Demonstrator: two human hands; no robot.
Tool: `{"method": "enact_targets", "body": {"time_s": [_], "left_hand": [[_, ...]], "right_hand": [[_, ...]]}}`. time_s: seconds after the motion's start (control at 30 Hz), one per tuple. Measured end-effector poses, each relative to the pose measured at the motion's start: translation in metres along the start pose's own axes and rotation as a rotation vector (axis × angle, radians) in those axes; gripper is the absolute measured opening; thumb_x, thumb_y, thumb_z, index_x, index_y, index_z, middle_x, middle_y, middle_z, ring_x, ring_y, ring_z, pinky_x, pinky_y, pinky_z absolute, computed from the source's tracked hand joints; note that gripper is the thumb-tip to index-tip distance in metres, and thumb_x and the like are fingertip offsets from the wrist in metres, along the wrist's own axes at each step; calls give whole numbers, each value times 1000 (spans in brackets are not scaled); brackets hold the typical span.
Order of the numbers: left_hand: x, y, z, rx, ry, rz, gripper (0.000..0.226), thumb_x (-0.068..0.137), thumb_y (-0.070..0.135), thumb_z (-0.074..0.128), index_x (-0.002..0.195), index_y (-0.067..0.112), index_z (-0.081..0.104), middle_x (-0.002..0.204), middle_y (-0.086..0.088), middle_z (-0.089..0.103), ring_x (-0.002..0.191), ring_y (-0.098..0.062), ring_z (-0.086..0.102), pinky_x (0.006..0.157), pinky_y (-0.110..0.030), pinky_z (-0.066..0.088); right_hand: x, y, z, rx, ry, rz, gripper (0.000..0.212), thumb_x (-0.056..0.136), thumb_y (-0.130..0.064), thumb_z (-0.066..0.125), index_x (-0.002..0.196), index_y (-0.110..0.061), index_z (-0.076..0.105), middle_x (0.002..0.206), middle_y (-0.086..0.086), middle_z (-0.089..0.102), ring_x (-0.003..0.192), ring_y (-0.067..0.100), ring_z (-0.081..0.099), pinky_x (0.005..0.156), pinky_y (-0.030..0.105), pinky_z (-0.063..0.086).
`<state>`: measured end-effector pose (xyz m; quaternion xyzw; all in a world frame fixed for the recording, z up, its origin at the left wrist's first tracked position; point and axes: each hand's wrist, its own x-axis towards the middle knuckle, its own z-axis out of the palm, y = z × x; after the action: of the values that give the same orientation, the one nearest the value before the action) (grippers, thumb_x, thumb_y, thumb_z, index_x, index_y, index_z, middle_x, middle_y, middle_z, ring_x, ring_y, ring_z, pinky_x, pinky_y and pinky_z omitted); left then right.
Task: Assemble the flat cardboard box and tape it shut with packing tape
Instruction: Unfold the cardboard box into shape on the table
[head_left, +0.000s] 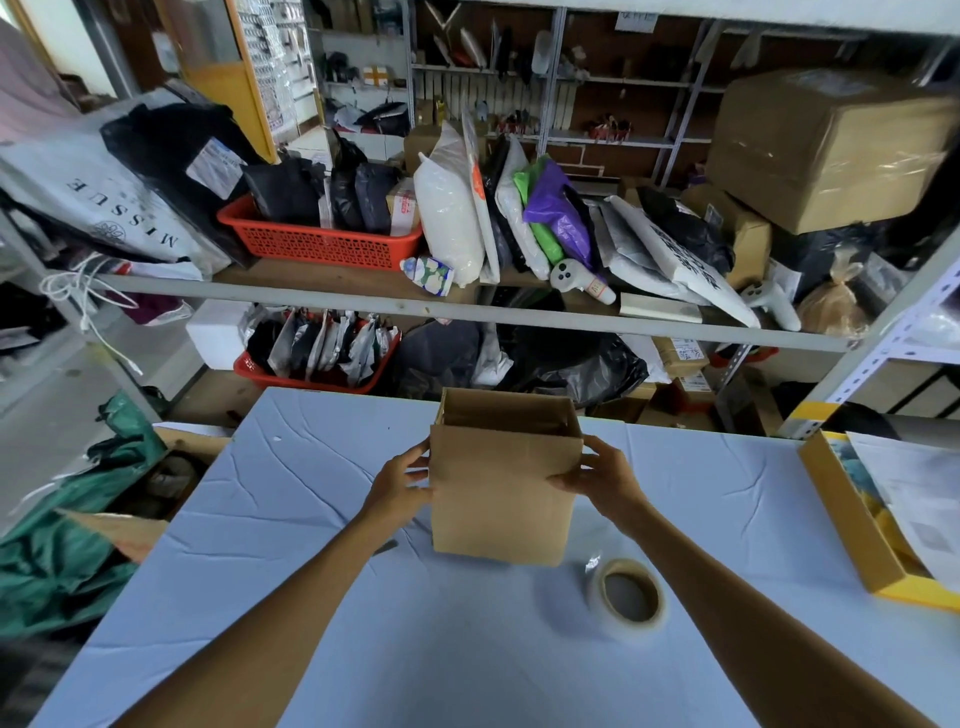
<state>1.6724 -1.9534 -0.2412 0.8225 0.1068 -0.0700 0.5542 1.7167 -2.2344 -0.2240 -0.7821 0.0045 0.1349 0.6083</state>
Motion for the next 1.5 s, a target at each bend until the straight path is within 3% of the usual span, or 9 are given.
{"method": "enact_targets", "body": {"time_s": [0.13,0.33,0.5,0.67,0.9,1.07,1.2,1.37,1.5], "left_hand": [[0,-9,5,-40,-21,12,69,86,2,65,145,19,35,134,-5,54,123,-27,53,96,-39,49],[-6,-16,16,-142,7,51,63,90,5,61,143,28,36,123,9,51,113,-13,51,78,-19,51],[-10,-21,20,-140,15,46,46,84,6,66,123,26,54,121,2,60,114,-22,58,86,-30,51],[-19,-32,28,-174,61,18,32,90,31,63,121,22,59,127,-3,58,113,-20,58,95,-36,50],[-20,-30,35,-69,232,36,19,92,43,55,101,27,60,110,-1,64,101,-20,57,82,-32,49],[-15,-27,34,-87,233,39,30,90,41,59,116,27,54,106,0,61,97,-18,56,77,-30,48],[-8,-23,27,-123,201,15,40,88,33,65,125,28,50,102,-1,59,100,-22,57,77,-27,47],[3,-20,14,-126,75,27,58,89,18,65,139,32,39,120,-10,51,105,-23,57,75,-21,49],[12,-14,7,-33,-35,47,75,90,8,63,144,43,26,113,-16,48,98,-24,58,86,-32,50]], "right_hand": [[-6,7,9,-58,127,-76,68,65,2,83,121,-22,52,99,9,67,82,21,69,61,18,54],[-11,21,13,-110,164,-152,43,72,3,76,112,-11,64,98,6,70,89,23,66,73,26,56],[-15,35,11,-148,190,-135,37,71,-6,80,107,-11,71,96,2,73,88,15,67,69,14,51],[-21,47,10,-6,189,-78,30,83,-19,72,112,-12,70,105,7,73,93,14,68,75,22,56],[-26,43,3,67,173,-38,4,83,-19,73,81,-20,76,80,3,72,78,20,68,77,40,58],[-23,37,6,-64,189,-103,25,80,6,62,75,-17,72,82,2,72,74,16,66,61,23,53],[-15,33,6,-74,220,-46,35,76,1,73,106,-12,62,85,9,69,74,27,69,62,34,56],[-3,19,-2,-349,128,-78,96,75,-9,78,148,-37,23,84,6,71,70,22,68,67,36,58],[5,2,-11,-487,-19,-110,93,72,-10,82,135,-53,29,76,4,70,51,12,68,56,20,56]]}}
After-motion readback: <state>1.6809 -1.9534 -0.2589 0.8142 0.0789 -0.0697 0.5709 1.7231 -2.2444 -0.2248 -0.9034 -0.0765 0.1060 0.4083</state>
